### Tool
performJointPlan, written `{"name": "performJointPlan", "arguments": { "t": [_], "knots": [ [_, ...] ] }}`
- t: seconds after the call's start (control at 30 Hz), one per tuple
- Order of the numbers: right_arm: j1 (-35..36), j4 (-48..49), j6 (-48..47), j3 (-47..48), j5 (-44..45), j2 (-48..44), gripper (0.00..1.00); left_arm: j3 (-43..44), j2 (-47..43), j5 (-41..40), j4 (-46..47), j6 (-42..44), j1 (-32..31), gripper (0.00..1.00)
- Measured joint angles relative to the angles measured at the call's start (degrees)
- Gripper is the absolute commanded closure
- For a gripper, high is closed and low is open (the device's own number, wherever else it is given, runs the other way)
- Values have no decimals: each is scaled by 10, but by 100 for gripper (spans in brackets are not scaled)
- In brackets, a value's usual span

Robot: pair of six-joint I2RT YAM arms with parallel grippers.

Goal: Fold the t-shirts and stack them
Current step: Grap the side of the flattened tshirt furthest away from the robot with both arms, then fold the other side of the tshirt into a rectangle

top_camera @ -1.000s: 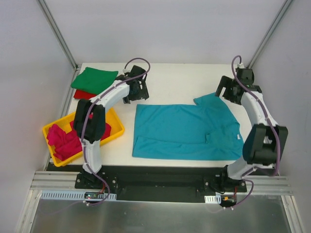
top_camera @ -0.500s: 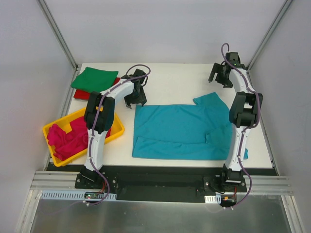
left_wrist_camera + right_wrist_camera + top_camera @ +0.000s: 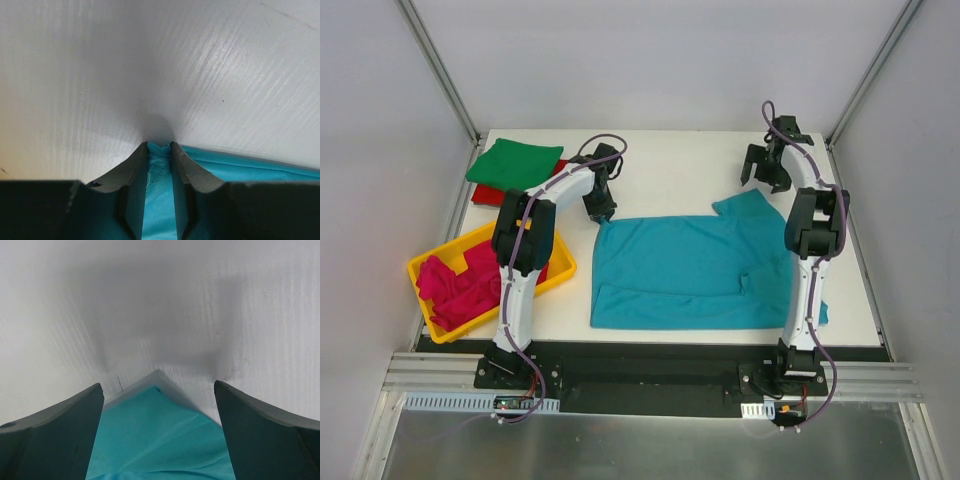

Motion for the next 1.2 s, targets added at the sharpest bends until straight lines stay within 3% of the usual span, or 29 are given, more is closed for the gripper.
{"name": "performJointPlan", "arguments": {
  "t": [0.1, 0.2, 0.3, 0.33, 0.4, 0.47, 0.53, 0.73, 1.2],
  "knots": [
    [5, -8, -22, 0, 1, 0, 12, 0, 0, 6, 0, -1, 0, 88],
    [18, -21, -43, 0, 8, 0, 25, -3, -2, 10, 2, -2, 0, 92],
    [33, -38, -51, 1, 17, 1, 49, -11, -7, 12, 5, -2, 0, 100],
    [36, -43, -54, 1, 20, 1, 63, -13, -9, 12, 6, -3, 0, 100],
    [42, -47, -53, -2, 24, 1, 81, -16, -11, 12, 5, -3, 0, 100],
    [43, -44, -56, -8, 28, 1, 94, -17, -12, 15, 5, -3, 0, 100],
    [42, -41, -55, -16, 30, -3, 99, -20, -14, 16, 5, -2, 0, 100],
    [40, -6, -57, -102, 35, -60, 99, -45, -33, 17, 5, 4, -2, 100],
    [39, 101, -44, -487, 66, -431, 99, -234, -226, 20, 55, 28, -62, 100]
  ]
}}
